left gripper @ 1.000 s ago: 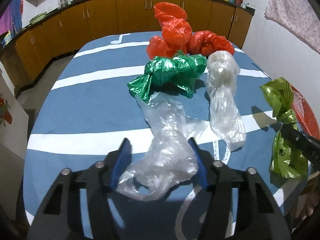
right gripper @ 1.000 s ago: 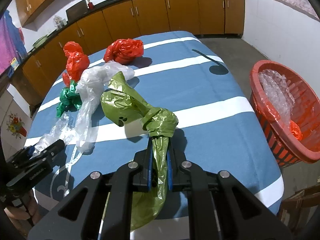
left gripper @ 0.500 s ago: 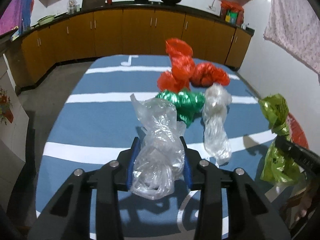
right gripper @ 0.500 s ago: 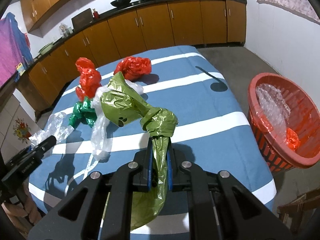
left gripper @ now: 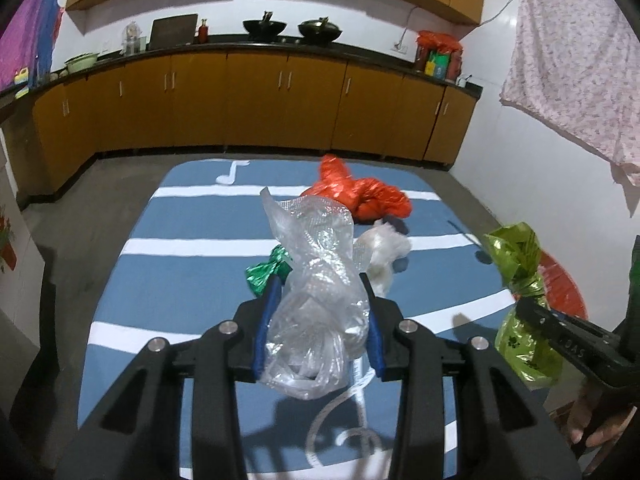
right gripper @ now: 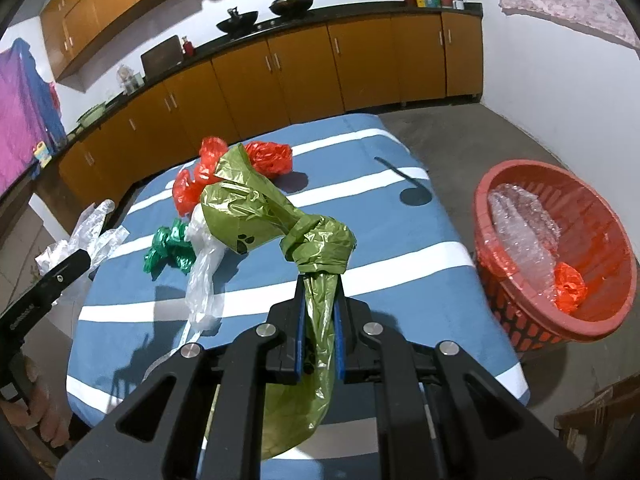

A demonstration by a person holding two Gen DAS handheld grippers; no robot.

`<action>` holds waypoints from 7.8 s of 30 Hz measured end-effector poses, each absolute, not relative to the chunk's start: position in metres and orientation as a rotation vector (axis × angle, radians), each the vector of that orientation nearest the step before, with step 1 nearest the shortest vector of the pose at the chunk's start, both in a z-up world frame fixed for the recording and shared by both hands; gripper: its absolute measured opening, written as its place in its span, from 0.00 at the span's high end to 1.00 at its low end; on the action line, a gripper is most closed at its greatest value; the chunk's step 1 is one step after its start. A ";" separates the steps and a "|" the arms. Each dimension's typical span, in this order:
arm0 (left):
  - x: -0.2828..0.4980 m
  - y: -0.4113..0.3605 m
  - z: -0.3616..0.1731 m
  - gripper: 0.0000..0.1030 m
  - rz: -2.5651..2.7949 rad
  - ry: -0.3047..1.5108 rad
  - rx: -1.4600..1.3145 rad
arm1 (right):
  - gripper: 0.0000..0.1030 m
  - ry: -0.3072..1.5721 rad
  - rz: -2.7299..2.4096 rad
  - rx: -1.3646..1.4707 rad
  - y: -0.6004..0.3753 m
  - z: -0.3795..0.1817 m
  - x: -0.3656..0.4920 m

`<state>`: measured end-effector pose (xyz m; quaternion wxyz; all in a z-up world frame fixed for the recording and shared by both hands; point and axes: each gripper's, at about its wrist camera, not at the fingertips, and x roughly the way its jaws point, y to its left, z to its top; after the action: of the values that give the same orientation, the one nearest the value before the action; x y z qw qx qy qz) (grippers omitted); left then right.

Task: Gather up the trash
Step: 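Carry the clear and olive-green bags to the orange basket and release both, then grasp the white bag with the right tool while the left tool grasps the green bag, then carry the green and white bags over the orange basket and open both tools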

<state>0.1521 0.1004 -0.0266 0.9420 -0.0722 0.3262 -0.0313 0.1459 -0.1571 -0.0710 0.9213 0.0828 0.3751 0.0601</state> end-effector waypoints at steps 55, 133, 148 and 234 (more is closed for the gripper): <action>0.241 -0.220 -0.043 0.63 -0.693 0.714 -0.011 | 0.89 0.621 -0.380 0.387 -0.403 -0.053 0.130; 0.217 0.212 -0.080 0.17 0.203 0.685 -0.127 | 0.41 0.866 0.277 -0.002 -0.017 -0.116 0.227; 0.246 0.155 -0.090 0.14 0.012 0.712 -0.013 | 0.76 0.876 0.159 0.019 -0.077 -0.122 0.225; 0.231 -0.053 -0.043 0.56 -0.342 0.743 0.041 | 0.76 0.667 -0.106 0.178 -0.263 -0.048 0.128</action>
<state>0.2306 -0.0533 -0.0434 0.9173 0.0200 0.3613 -0.1663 0.1278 -0.2630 -0.0478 0.9396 0.0873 0.3268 -0.0521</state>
